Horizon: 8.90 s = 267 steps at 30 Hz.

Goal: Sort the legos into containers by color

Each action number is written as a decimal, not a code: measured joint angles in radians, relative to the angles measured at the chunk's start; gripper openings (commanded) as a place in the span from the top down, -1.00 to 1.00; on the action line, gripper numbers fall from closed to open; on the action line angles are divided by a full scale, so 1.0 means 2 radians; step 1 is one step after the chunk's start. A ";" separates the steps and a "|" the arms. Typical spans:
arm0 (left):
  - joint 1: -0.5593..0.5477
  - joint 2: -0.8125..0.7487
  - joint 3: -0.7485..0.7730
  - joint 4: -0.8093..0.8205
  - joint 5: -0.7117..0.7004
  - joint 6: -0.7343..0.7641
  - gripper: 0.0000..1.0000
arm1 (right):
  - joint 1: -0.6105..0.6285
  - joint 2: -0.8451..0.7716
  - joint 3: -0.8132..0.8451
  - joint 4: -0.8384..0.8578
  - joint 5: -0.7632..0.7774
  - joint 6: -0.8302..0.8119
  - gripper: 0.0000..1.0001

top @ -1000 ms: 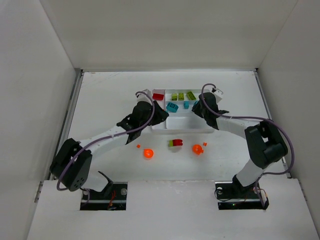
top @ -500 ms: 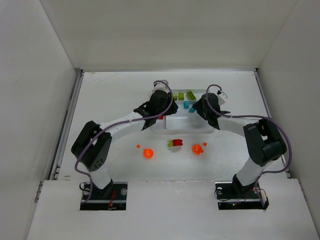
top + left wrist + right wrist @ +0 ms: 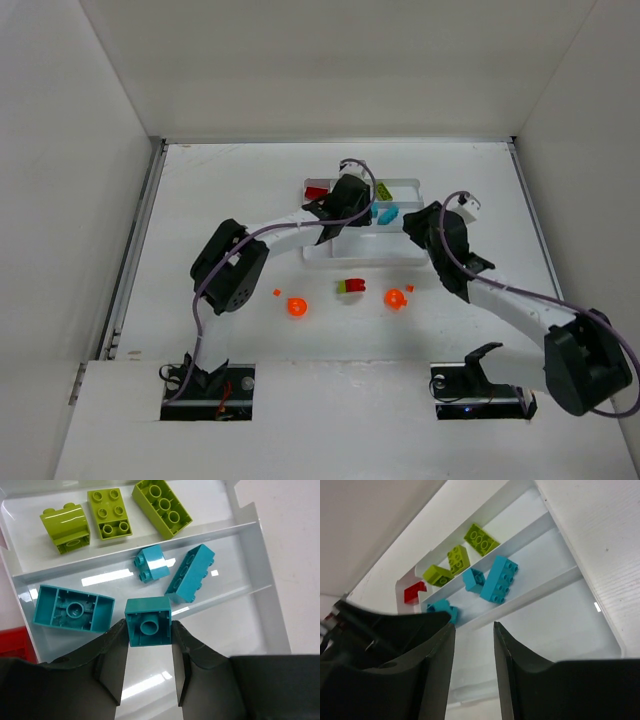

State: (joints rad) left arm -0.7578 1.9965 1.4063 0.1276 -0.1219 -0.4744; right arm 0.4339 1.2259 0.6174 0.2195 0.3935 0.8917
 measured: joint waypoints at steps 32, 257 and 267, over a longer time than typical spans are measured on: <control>-0.005 -0.053 0.016 -0.047 -0.052 0.036 0.11 | 0.221 -0.157 -0.109 -0.087 0.075 -0.060 0.23; 0.021 0.218 0.299 -0.020 -0.016 -0.017 0.56 | 0.059 -0.236 -0.157 0.006 -0.030 -0.077 0.35; 0.003 0.271 0.353 0.007 -0.007 -0.032 -0.08 | 0.042 -0.247 -0.163 0.006 -0.030 -0.068 0.17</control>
State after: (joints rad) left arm -0.7517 2.5385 2.1128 0.1417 -0.1352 -0.5385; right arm 0.5182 0.7322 0.2905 0.2321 0.3340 0.7547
